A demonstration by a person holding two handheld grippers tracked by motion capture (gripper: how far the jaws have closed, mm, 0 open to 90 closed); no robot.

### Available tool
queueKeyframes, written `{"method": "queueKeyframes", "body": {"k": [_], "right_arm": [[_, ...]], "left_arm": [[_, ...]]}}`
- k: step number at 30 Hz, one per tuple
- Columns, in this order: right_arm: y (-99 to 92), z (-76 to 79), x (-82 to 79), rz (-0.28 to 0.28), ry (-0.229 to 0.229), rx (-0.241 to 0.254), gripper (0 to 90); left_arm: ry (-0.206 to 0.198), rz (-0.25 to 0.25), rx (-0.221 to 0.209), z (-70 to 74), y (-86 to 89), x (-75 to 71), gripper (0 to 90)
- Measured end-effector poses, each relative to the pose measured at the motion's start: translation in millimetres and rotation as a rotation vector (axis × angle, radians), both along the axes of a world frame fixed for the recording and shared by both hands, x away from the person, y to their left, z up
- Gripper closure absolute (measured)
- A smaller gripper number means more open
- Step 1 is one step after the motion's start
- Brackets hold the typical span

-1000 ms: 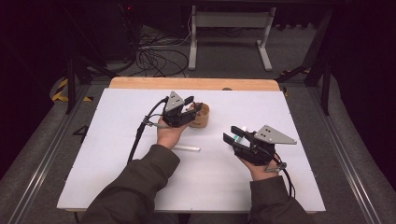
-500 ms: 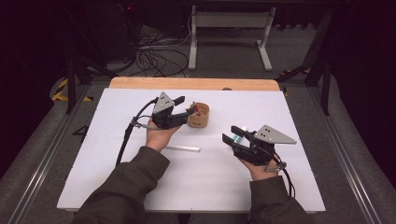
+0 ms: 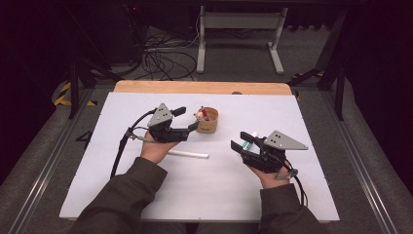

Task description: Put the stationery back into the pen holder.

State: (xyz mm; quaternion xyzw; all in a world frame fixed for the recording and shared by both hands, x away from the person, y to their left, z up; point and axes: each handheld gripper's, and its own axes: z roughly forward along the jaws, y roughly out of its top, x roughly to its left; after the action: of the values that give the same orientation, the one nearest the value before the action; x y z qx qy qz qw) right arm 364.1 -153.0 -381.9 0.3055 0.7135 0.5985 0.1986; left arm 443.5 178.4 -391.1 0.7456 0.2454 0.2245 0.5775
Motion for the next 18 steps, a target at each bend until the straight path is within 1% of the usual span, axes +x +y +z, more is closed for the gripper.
{"method": "queueKeyframes", "body": {"k": [5,8,12,15,16,18], "right_arm": [[0.8,-0.3,0.1,0.008,0.002,0.000,49.2],[0.6,-0.2,0.2,0.011,0.002,0.000,49.0],[0.9,-0.4,0.6,0.015,0.003,-0.001,48.9],[1.3,-0.6,0.8,0.019,0.006,-0.002,48.6],[1.4,-0.6,0.7,0.020,0.009,-0.002,48.5],[1.4,-0.7,1.0,0.024,0.009,-0.001,48.2]], "left_arm": [[0.000,-0.029,0.010,0.9,5.5,-6.2,22.0],[-0.002,-0.044,0.019,-0.7,10.9,-10.1,21.8],[0.011,-0.060,0.026,-4.9,17.0,-14.4,21.5],[0.012,-0.064,0.035,-7.9,21.2,-16.1,21.5],[0.021,-0.069,0.034,-9.2,22.4,-16.8,21.5],[0.025,-0.074,0.044,-11.8,26.0,-17.6,21.5]]}}
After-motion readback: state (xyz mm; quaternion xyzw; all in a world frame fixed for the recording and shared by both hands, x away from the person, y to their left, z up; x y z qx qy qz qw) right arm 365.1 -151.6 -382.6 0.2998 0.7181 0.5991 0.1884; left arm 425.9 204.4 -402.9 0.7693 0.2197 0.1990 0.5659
